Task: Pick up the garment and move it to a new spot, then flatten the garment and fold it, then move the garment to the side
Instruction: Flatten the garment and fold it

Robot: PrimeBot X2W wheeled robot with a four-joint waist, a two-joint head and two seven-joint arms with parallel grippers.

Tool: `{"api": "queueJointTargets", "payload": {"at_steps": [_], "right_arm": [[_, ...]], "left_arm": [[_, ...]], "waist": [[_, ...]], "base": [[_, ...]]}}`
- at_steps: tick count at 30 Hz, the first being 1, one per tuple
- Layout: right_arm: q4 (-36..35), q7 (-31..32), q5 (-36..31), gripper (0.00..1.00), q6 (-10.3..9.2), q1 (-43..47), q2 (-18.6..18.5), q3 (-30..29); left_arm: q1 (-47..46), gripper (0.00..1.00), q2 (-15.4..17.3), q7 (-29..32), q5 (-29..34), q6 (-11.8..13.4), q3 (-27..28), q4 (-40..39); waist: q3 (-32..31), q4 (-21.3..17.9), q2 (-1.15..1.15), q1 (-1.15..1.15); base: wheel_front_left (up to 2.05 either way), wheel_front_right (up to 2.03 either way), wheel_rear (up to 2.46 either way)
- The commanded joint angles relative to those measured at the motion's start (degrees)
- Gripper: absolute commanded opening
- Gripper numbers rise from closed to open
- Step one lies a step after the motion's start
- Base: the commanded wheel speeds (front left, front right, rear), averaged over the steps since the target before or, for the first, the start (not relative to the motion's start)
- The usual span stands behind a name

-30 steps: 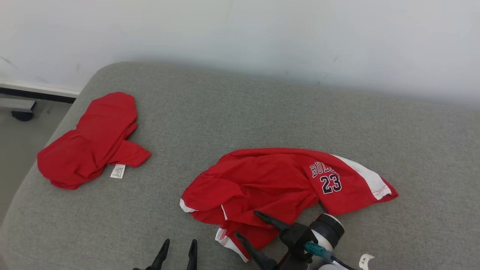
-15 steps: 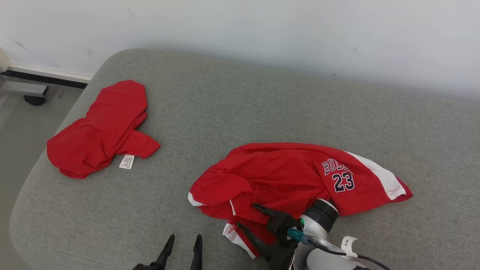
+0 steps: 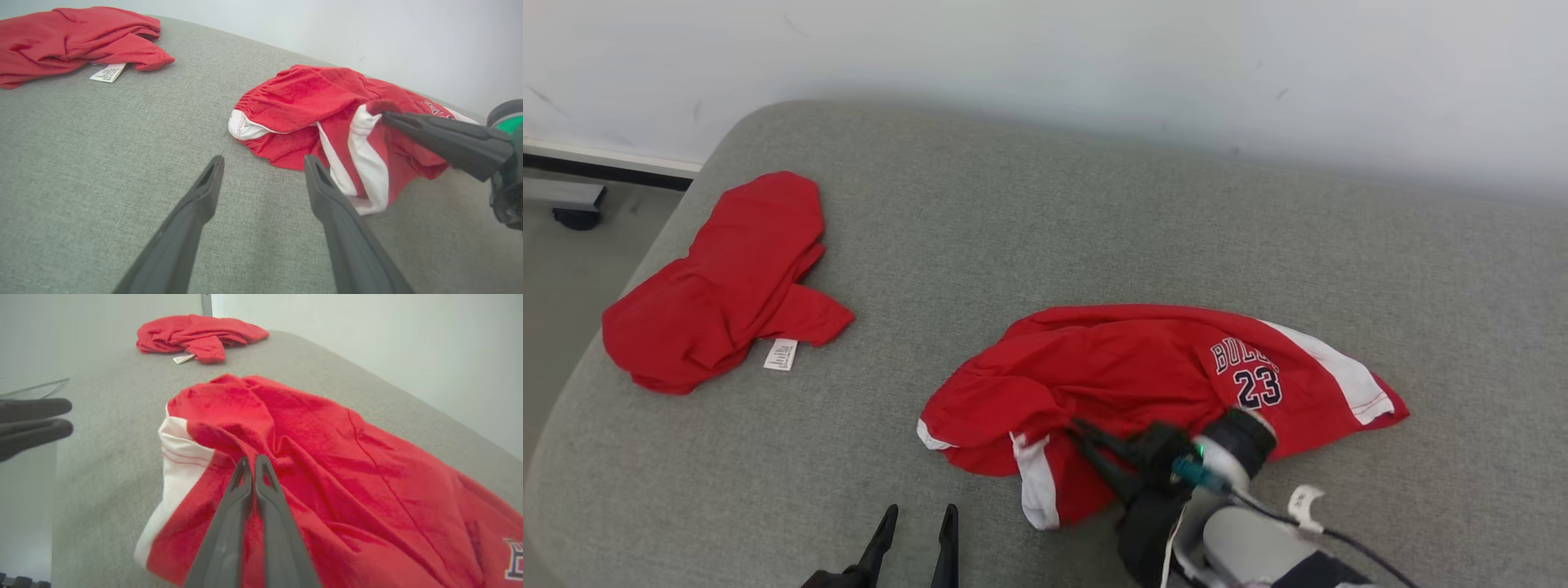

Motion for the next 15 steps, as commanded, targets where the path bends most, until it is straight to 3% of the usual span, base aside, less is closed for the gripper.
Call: {"api": "queueJointTargets", "payload": {"at_steps": [1, 6, 15], "right_arm": [[-1.9, -0.5, 1.4, 0.0, 0.05, -0.4, -0.5, -2.0], [-6.0, -0.7, 3.7, 0.0, 0.05, -2.0, -3.4, -10.2], [2.1, -0.6, 2.4, 0.0, 0.05, -0.6, -8.9, -26.4]], "left_arm": [[-0.6, 1.0, 0.0, -0.2, 0.1, 0.1, 0.1, -0.2], [-0.6, 1.0, 0.0, -0.2, 0.6, -0.2, 0.4, 0.1], [-2.6, 1.0, 0.0, -0.2, 0.8, -0.2, -0.6, -0.1]], "waist": [[0.1, -0.6, 0.0, 0.0], [0.2, -2.2, 0.0, 0.0], [1.8, -2.4, 0.0, 0.0]], "base": [[0.0, 0.0, 0.0], [0.0, 0.0, 0.0], [0.0, 0.0, 0.0]]}}
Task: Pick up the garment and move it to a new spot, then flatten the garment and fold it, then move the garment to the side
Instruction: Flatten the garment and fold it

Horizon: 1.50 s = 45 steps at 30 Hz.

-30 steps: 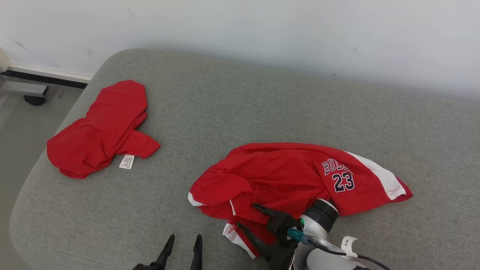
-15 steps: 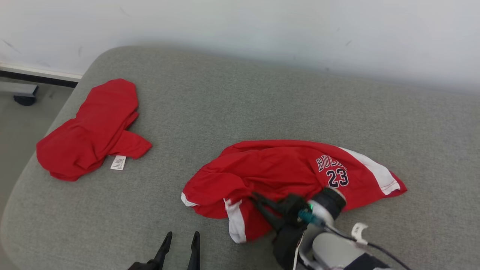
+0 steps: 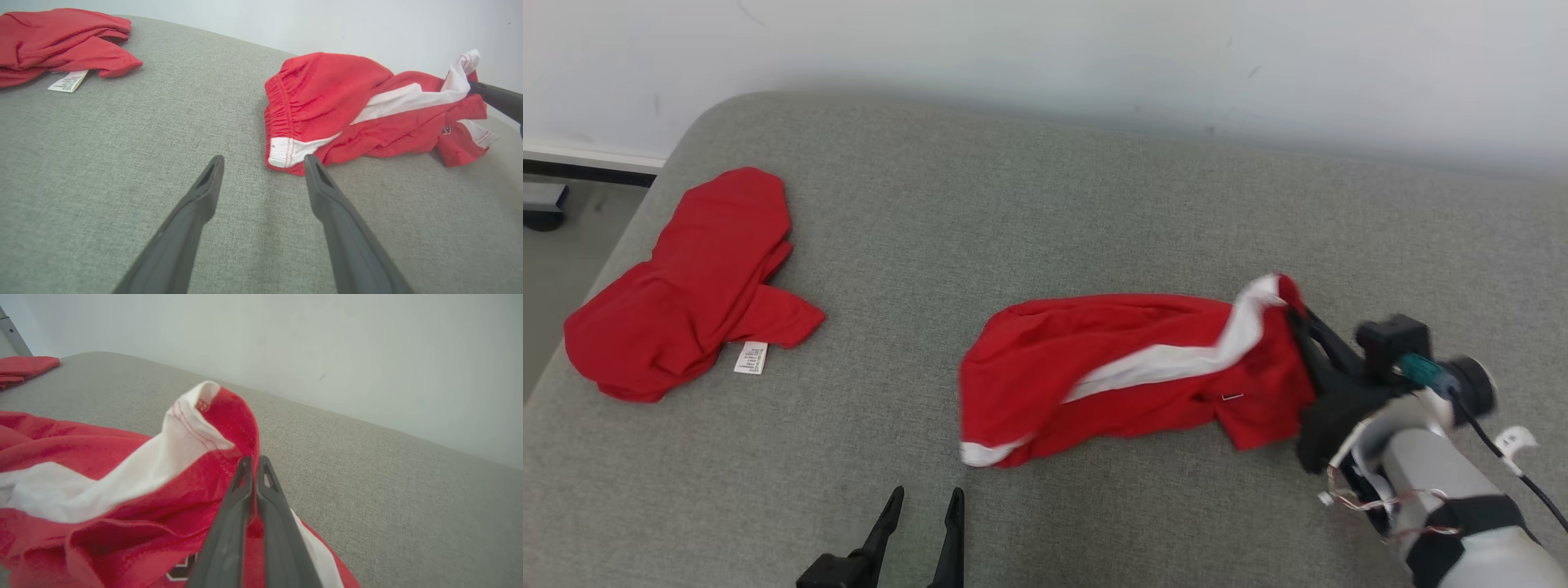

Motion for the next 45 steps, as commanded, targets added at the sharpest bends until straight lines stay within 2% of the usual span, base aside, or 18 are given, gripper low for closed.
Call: {"api": "queueJointTargets", "payload": {"at_steps": [1, 6, 7, 8, 9, 14, 19, 26, 31, 34, 39, 45], "right_arm": [[1.7, 0.0, -0.9, 0.0, 0.05, 1.5, -0.3, -1.5], [6.1, 0.0, -2.1, 0.0, 0.05, 3.4, 0.2, -5.4], [7.0, 0.0, -2.7, 0.09, 0.05, 3.8, 0.0, -6.4], [7.7, 0.0, -3.1, 0.71, 0.05, 4.1, 0.0, -7.6], [7.8, 0.0, -3.6, 1.0, 0.05, 4.4, 0.1, -9.0], [3.6, 0.0, -7.3, 1.0, 0.05, 7.7, 0.7, -17.0], [-8.3, 0.0, -10.5, 1.0, 0.05, 14.3, 3.2, -25.0], [-23.9, 0.0, -14.4, 1.0, 0.05, 23.9, 7.6, -28.2], [-35.5, 0.0, -15.4, 1.0, 0.05, 29.5, 11.0, -26.8], [-39.3, 0.0, -14.4, 1.0, 0.05, 32.6, 11.8, -23.7], [-40.3, 0.0, -13.7, 1.0, 0.05, 35.6, 11.0, -18.7], [-39.8, 0.0, -13.0, 1.0, 0.05, 34.7, 10.4, -16.4]], "left_arm": [[-1.1, 1.0, 0.0, -0.2, 0.5, 0.1, -0.2, -0.1], [-1.7, 1.0, 0.0, -0.2, 0.7, 0.1, -0.2, 0.0], [-2.0, 1.0, 0.0, -0.2, 0.8, 0.1, -0.2, -0.1], [-2.2, 1.0, 0.0, -0.2, 0.8, 0.0, -0.2, -0.2], [-2.2, 1.0, 0.0, -0.2, 0.9, 0.0, -0.2, -0.3], [-2.9, 1.0, 0.0, -0.2, 1.2, -0.6, -0.4, -0.7], [-2.3, 1.0, 0.0, -0.2, 1.1, -1.5, -0.9, -0.4], [-1.5, 1.0, 0.1, -0.2, 1.0, -2.5, -1.6, 1.8], [-2.1, 1.0, 0.1, -0.2, 0.3, -1.6, -0.6, 2.8], [-2.7, 1.0, 0.1, -0.2, -0.4, -1.1, 0.3, 3.6], [-3.8, 1.0, 0.1, -0.2, -2.1, -0.8, 1.4, 6.3], [-6.6, 1.0, 0.1, -0.2, -5.2, -1.2, 3.7, 11.1]], "waist": [[0.5, -0.1, -0.01, 0.0], [1.0, -0.8, -0.01, 0.0], [1.1, -1.0, -0.01, 0.0], [1.2, -1.3, -0.01, 0.0], [1.3, -1.5, -0.01, 0.0], [0.8, -3.0, -0.01, 0.0], [-1.1, -4.7, -0.01, 0.0], [-2.9, -8.2, -0.01, 0.0], [-2.8, -11.3, -0.01, 0.0], [-2.6, -13.1, -0.01, 0.0], [-1.9, -15.4, -0.01, 0.0], [-0.6, -17.5, -0.01, 0.0]], "base": [[0.0, 0.0, 0.0], [0.0, 0.0, 0.0], [0.0, 0.0, 0.0], [0.0, 0.0, 0.0], [0.0, 0.0, 0.0], [0.0, 0.0, 0.0], [0.0, 0.0, 0.0], [0.0, 0.0, 0.0], [0.0, 0.0, 0.0], [0.0, 0.0, 0.0], [0.0, 0.0, 0.0], [0.0, 0.0, 0.0]]}}
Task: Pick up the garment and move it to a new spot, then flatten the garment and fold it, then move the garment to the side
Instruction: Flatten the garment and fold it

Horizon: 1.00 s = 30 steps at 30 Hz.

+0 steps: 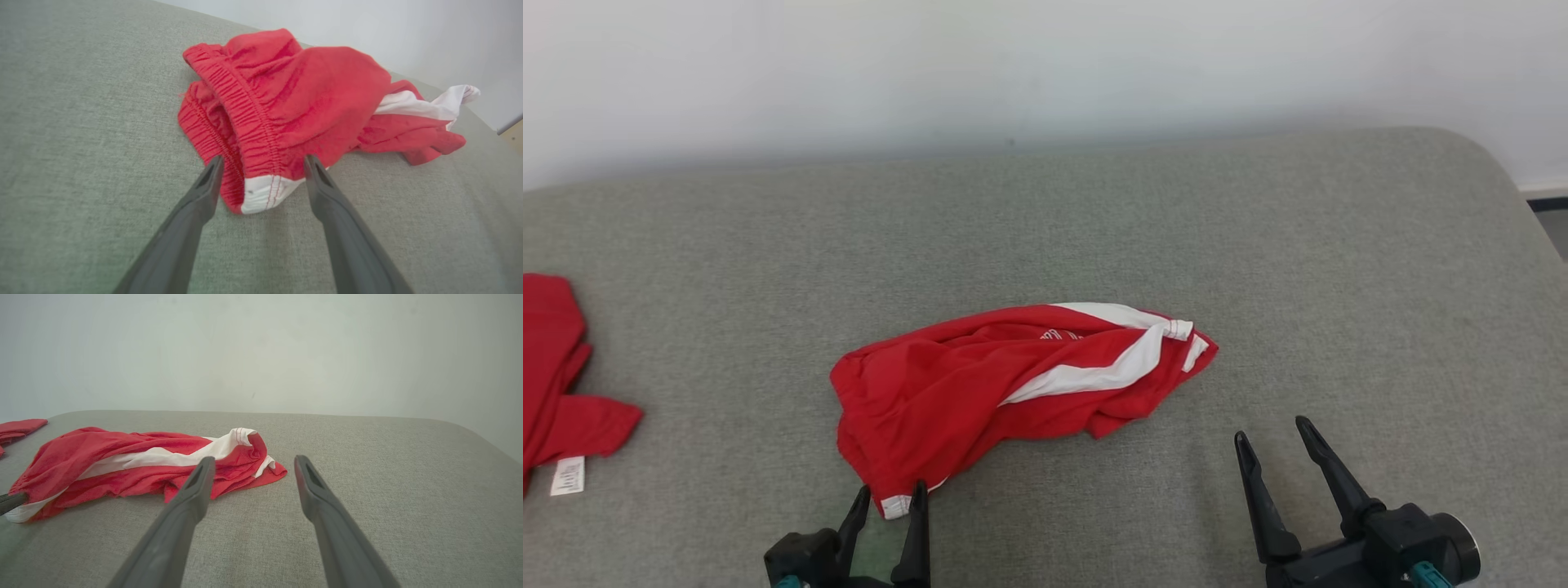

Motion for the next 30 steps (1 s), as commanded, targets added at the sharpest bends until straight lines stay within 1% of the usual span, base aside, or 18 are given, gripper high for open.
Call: {"api": "queueJointTargets", "payload": {"at_steps": [1, 6, 12, 13, 14, 15, 16, 19, 24, 27, 30], "right_arm": [[0.1, 0.0, 0.3, 1.0, 0.05, -0.9, -0.4, 0.2], [0.3, 0.0, 0.4, 1.0, 0.05, -1.0, -0.6, 0.2], [0.9, 0.0, 0.6, 1.0, 0.05, -1.7, -0.5, 0.9], [1.0, 0.0, 0.6, 1.0, 0.05, -1.9, -0.6, 1.1], [1.1, 0.0, 0.7, 1.0, 0.05, -2.0, -0.5, 1.4], [1.1, 0.0, 0.8, 1.0, 0.05, -2.0, -0.5, 1.5], [1.2, 0.0, 0.9, 1.0, 0.05, -1.9, -0.4, 1.7], [1.4, 0.0, 1.1, 1.0, 0.05, -2.0, -0.4, 2.3], [1.6, 0.0, 1.5, 1.0, 0.05, -2.5, -0.6, 2.2], [2.1, 0.0, 1.6, 1.0, 0.05, -3.0, -0.6, 2.2], [2.5, 0.0, 1.8, 1.0, 0.05, -3.5, -0.5, 2.5]], "left_arm": [[-1.3, 1.0, 0.1, -0.2, -1.0, -0.7, 0.5, 1.1], [-2.2, 1.0, 0.1, -0.2, -1.9, -1.6, 1.0, 2.2], [-2.3, 1.0, 0.1, -0.2, -2.5, -2.7, 1.5, 0.7], [-2.2, 0.94, 0.1, -0.2, -2.5, -2.7, 1.6, 0.4], [-2.1, 0.82, 0.1, -0.2, -2.6, -2.9, 1.5, 0.4], [-1.9, 0.46, 0.1, -0.2, -2.8, -3.1, 1.3, 0.6], [-1.9, 0.0, 0.1, -0.2, -2.6, -3.1, 1.4, 0.3], [-2.2, 0.0, 0.1, -0.2, -1.5, -3.6, 2.1, -2.3], [-2.7, 0.0, 0.1, -0.2, -0.1, -3.3, 4.1, -7.8], [-4.3, 0.0, 0.1, -0.2, 0.9, -2.5, 5.5, -8.2], [-6.4, 0.0, 0.1, -0.2, 3.4, -1.8, 7.0, -6.1]], "waist": [[0.9, -1.0, 0.0, 0.0], [1.2, -1.1, 0.0, 0.0], [1.5, -0.6, 0.0, 0.0], [1.6, -0.5, 0.0, 0.0], [1.7, -0.5, 0.0, 0.0], [1.6, -0.5, 0.0, 0.0], [1.6, -0.5, 0.0, 0.0], [2.0, -0.5, 0.0, 0.0], [3.1, -0.5, 0.0, 0.0], [3.7, -0.6, 0.0, 0.0], [4.4, -1.0, 0.0, 0.0]], "base": [[0.0, 0.0, 0.0], [0.0, 0.0, 0.0], [0.0, 0.0, 0.0], [0.0, 0.0, 0.0], [0.0, 0.0, 0.0], [0.0, 0.0, 0.0], [0.0, 0.0, 0.0], [0.0, 0.0, 0.0], [0.0, 0.0, 0.0], [0.0, 0.0, 0.0], [0.0, 0.0, 0.0]]}}
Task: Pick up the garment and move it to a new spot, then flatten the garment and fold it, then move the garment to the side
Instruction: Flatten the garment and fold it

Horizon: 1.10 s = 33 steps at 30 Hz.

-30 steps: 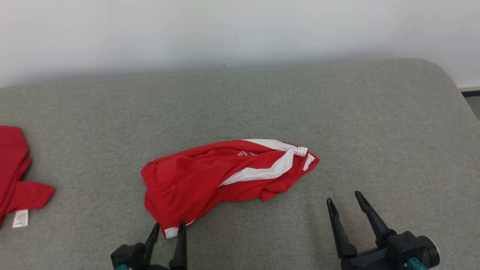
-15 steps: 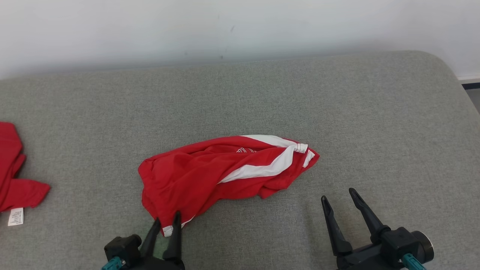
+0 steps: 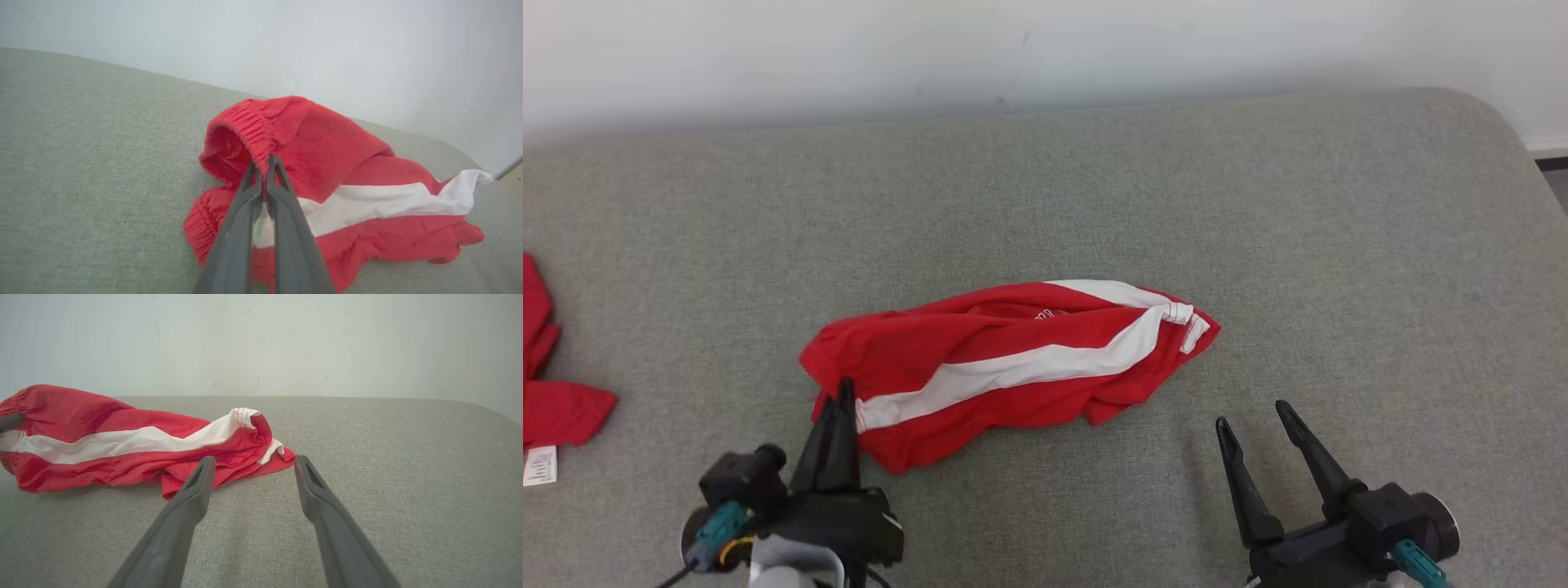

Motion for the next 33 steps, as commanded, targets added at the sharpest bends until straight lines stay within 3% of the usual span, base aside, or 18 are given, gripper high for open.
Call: {"api": "queueJointTargets", "payload": {"at_steps": [1, 8, 16, 17, 18, 33], "right_arm": [[0.3, 0.0, 0.4, 1.0, 0.05, -0.6, 0.2, 0.2], [0.3, 0.0, 0.6, 1.0, 0.05, -1.7, 0.8, 0.2], [0.2, 0.0, 0.7, 1.0, 0.05, -2.1, 1.4, -0.7], [0.3, 0.0, 0.7, 1.0, 0.05, -2.0, 1.5, -0.8], [0.4, 0.0, 0.7, 1.0, 0.05, -1.9, 1.6, -0.9], [-0.2, 0.0, -0.7, 1.0, 0.05, 1.6, 3.3, -4.4]], "left_arm": [[-1.8, 0.0, 0.1, -0.2, 2.2, 0.4, 1.0, 1.4], [-8.5, 0.0, 2.0, -0.2, 7.5, 1.5, 6.1, 12.3], [-11.7, 0.04, 4.3, -0.2, 10.5, 2.5, 9.4, 17.7], [-11.9, 0.47, 4.3, -0.2, 11.0, 2.6, 9.5, 18.0], [-11.8, 1.0, 4.3, -0.2, 11.4, 2.6, 9.7, 18.2], [2.9, 1.0, 0.9, -0.2, 14.3, 3.3, 13.6, 5.5]], "waist": [[0.7, -0.5, 0.0, 0.0], [2.5, -2.1, 0.0, 0.0], [3.4, -2.8, 0.0, 0.0], [3.3, -2.8, 0.0, 0.0], [3.1, -2.7, 0.0, 0.0], [-6.9, -0.3, 0.0, 0.0]], "base": [[0.0, 0.0, 0.0], [0.0, 0.0, 0.0], [0.0, 0.0, 0.0], [0.0, 0.0, 0.0], [0.0, 0.0, 0.0], [0.0, 0.0, 0.0]]}}
